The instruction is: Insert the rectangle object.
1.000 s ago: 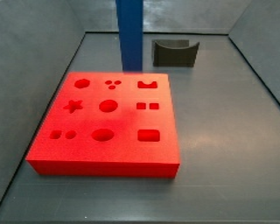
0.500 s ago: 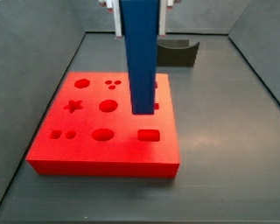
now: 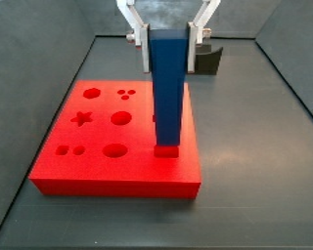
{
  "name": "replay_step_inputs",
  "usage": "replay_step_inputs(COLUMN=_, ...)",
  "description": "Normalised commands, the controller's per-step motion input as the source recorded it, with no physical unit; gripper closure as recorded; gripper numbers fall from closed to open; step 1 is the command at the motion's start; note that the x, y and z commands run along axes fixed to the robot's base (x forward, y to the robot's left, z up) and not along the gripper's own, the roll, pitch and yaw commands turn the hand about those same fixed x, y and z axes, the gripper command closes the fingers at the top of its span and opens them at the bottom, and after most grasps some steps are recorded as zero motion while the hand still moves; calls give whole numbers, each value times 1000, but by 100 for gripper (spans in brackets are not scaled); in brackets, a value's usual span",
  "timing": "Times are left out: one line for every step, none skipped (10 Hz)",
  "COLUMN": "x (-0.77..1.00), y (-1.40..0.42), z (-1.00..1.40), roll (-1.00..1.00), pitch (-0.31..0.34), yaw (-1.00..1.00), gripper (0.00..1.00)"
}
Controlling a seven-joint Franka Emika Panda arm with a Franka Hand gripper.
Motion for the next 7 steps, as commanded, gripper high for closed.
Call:
replay_step_inputs(x=0, y=26, z=-171, roll=-69, pitch=-29, yaw=-6, gripper=100)
replay_step_inputs(x=0, y=0, z=-174, roll=-67, pitch=-27, yaw=0, gripper=100)
replay_step_inputs(x=0, y=0, z=-140, roll=-64, pitch=-21, yaw=0, gripper=100)
replay_step_inputs(x=83, y=-89, z=-134, roll=-71, pitch=-7, yaw=0, gripper=100)
replay_step_inputs(x=100, y=-117, z=-126, roll=-69, pitch=-14, yaw=0, gripper=100)
replay_step_inputs(x=46, y=-77, z=-160, roll=-54, pitch=-30, yaw=0, gripper=100)
replay_step_inputs(x=0, y=-20, z=-157, roll=-46, pitch=-39, yaw=0, gripper=100)
